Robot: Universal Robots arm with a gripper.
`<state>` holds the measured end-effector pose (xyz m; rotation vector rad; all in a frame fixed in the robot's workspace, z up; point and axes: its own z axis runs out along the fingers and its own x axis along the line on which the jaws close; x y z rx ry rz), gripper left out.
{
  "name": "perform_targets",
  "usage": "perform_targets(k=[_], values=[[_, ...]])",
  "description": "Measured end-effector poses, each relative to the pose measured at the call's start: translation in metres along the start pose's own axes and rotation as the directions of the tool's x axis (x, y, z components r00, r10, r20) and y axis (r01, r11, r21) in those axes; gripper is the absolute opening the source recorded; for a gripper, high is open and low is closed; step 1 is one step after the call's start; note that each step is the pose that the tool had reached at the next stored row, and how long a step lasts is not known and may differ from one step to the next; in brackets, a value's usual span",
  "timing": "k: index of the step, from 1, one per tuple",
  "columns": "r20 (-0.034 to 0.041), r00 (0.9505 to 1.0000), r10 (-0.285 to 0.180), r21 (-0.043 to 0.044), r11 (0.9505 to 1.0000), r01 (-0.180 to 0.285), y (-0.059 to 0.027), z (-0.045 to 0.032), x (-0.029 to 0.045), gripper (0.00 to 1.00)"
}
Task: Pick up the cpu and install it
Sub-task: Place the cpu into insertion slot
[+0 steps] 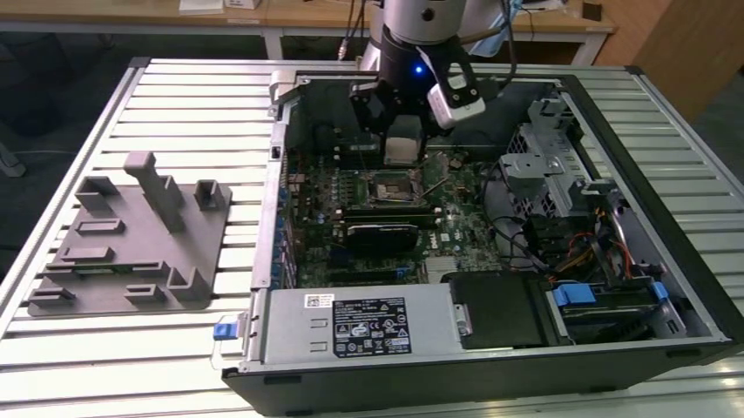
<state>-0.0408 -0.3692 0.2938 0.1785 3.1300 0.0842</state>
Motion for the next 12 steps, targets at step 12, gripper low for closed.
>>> perform_targets(k=[12], values=[[0.0117,0.9762,0.217,-0.0006,0.9763,-0.217,0.0000,0.0002,0.0000,0.54]])
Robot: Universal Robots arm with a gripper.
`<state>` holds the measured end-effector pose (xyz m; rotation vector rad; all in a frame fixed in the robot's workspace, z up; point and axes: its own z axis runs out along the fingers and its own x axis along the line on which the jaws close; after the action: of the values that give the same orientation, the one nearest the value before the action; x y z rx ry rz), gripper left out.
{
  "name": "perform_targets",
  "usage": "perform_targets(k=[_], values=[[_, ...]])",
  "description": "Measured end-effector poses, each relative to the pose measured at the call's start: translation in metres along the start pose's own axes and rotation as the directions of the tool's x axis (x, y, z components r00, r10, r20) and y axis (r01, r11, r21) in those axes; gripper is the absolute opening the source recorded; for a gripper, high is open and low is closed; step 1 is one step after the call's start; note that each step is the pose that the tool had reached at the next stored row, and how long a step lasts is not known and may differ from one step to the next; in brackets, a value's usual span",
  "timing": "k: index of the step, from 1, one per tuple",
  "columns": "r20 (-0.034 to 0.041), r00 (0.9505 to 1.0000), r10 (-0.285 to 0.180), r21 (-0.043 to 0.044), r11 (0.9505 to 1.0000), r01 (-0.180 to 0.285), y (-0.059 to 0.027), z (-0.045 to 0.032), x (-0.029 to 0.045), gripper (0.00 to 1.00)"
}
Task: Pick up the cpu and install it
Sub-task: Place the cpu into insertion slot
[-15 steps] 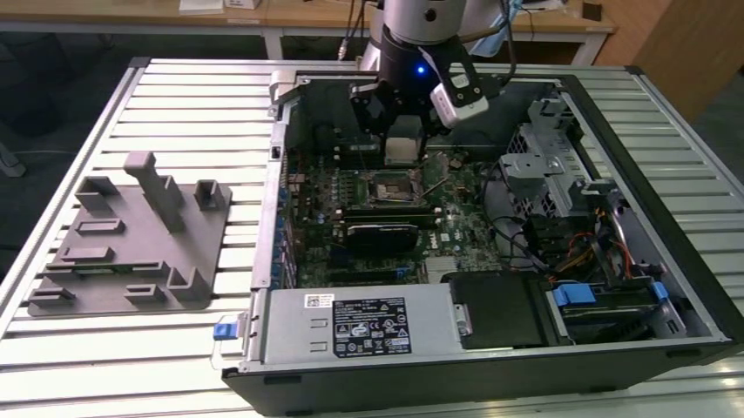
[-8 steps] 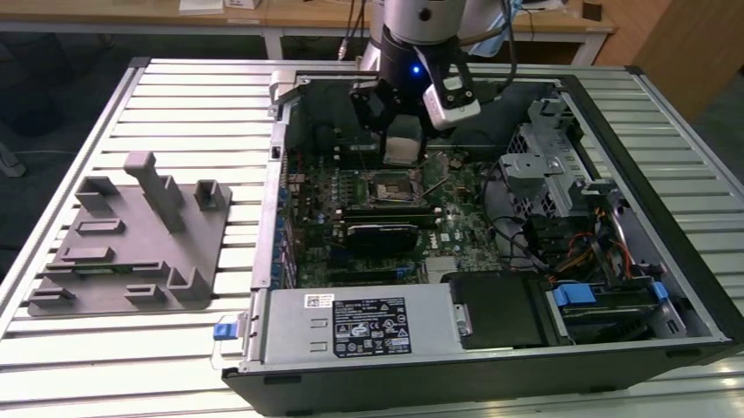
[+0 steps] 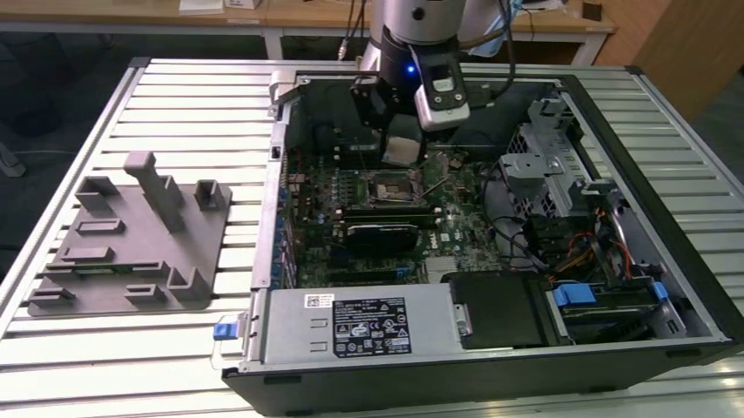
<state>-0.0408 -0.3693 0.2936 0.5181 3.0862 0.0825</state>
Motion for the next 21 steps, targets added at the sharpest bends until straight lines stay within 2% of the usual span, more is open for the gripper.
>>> perform_targets(k=[3,5,8,11,16,19,21], values=[[0.0028,0.9986,0.053,0.0000,0.9986,-0.053,0.0000,0.0001,0.0000,0.54],[0.0048,0.9960,0.090,-0.0001,0.9960,-0.090,0.0000,0.0002,0.0000,0.54],[0.0078,0.9895,0.144,-0.0003,0.9895,-0.144,0.0000,0.0003,0.0000,0.54],[0.0107,0.9802,0.198,-0.0006,0.9802,-0.198,0.0000,0.0004,0.0000,0.54],[0.0155,0.9581,0.286,-0.0017,0.9582,-0.286,0.0000,0.0006,0.0000,0.54],[0.0183,0.9413,0.337,-0.0025,0.9414,-0.337,0.0000,0.0008,0.0000,0.54],[0.0202,0.9279,0.372,-0.0031,0.9281,-0.372,0.0000,0.0010,0.0000,0.54]])
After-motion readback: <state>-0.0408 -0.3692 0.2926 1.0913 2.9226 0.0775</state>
